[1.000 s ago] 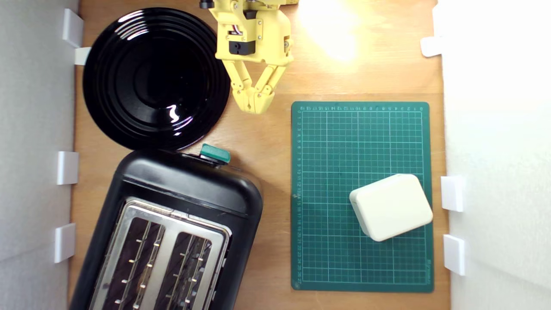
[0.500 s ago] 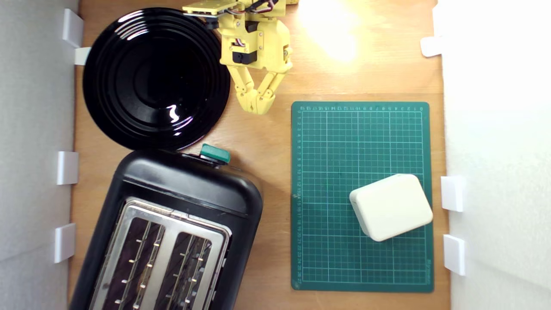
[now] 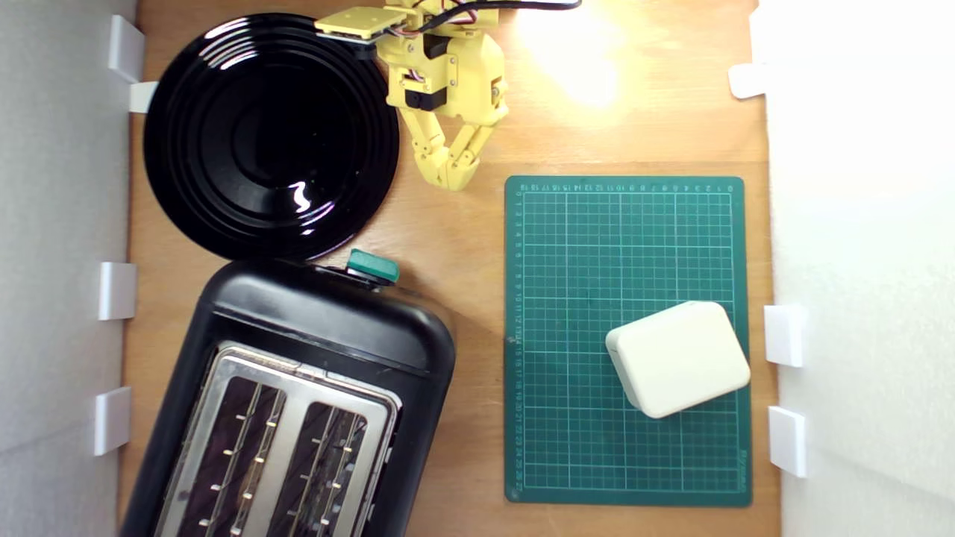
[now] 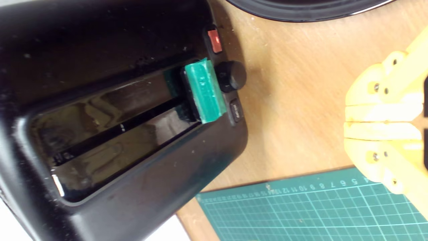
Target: Start toaster
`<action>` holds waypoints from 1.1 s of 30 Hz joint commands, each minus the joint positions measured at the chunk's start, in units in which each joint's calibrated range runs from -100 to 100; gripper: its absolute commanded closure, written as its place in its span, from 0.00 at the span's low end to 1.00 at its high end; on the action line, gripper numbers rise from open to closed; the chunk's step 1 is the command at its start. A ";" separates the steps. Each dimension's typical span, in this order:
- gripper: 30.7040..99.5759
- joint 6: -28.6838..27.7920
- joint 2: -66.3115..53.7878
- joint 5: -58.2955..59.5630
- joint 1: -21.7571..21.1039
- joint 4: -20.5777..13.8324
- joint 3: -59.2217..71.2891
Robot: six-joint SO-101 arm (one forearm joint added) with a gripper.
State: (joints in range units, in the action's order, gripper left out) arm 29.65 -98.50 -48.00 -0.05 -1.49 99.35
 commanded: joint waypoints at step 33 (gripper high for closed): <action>0.99 -3.78 -0.92 -6.60 0.12 -0.67 0.38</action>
State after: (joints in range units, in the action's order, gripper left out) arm 25.94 -98.50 -54.47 0.32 -1.49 99.35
